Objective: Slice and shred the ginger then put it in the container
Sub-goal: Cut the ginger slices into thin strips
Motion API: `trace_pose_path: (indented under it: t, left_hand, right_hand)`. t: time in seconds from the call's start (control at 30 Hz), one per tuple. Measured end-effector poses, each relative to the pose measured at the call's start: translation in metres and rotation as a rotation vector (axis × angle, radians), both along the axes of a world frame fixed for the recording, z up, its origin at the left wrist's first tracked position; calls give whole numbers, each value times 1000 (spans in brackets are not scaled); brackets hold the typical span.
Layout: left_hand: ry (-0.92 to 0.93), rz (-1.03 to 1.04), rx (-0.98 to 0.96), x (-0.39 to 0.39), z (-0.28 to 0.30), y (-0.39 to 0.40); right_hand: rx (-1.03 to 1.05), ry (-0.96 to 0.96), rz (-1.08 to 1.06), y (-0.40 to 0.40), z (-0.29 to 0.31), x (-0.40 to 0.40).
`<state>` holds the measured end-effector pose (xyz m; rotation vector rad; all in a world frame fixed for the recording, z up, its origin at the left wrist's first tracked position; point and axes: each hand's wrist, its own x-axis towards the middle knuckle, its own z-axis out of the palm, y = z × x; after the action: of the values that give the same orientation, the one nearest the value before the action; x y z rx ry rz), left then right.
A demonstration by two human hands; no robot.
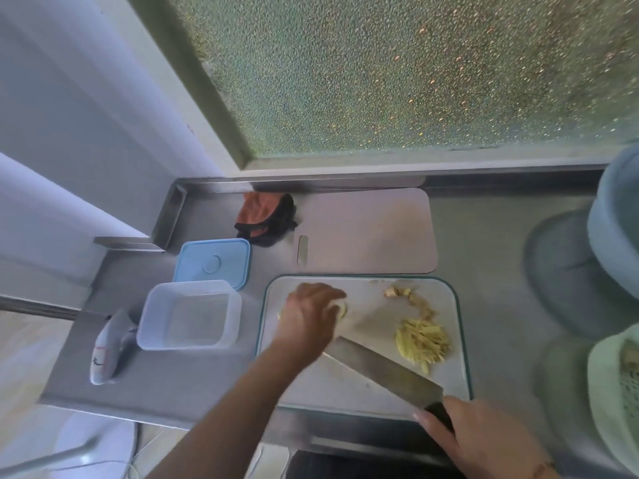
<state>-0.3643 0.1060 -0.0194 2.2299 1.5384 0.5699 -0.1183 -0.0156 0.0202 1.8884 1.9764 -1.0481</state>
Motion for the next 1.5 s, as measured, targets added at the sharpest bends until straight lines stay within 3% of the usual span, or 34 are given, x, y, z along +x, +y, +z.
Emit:
trace_pose_path:
  t: [0.13, 0.3, 0.47, 0.77, 0.87, 0.97, 1.1, 1.23, 1.33, 1.43, 1.5]
  left_hand:
    - [230, -49, -159, -45, -24, 31]
    - [268, -191, -206, -62, -37, 43]
    - [329, -294, -187, -58, -35, 46]
    - [258, -143, -199, -54, -24, 39]
    - [82, 8, -182, -50, -11, 27]
    - [-294, 237, -390, -34, 5, -2]
    - [-241, 185, -564, 2, -6, -54]
    - [100, 67, -276, 13, -31, -67]
    - [144, -1, -39, 11, -36, -64]
    - [117, 158, 53, -4, -30, -43]
    - [239, 280, -4, -13, -22, -25]
  right_hand:
    - [-18, 82, -216, -2, 1, -10]
    - [49, 185, -488, -2, -5, -24]
    - [121, 185, -529, 1, -4, -35]
    - [155, 146, -534, -4, -4, -41]
    - [162, 148, -536, -5, -2, -39]
    - [170, 148, -529, -5, 1, -35]
    - [186, 145, -505, -6, 1, -27]
    - [174, 143, -480, -7, -2, -17]
    - [159, 142, -476, -6, -2, -8]
    - [148, 143, -465, -5, -1, -3]
    - [142, 147, -459, -5, 0, -3]
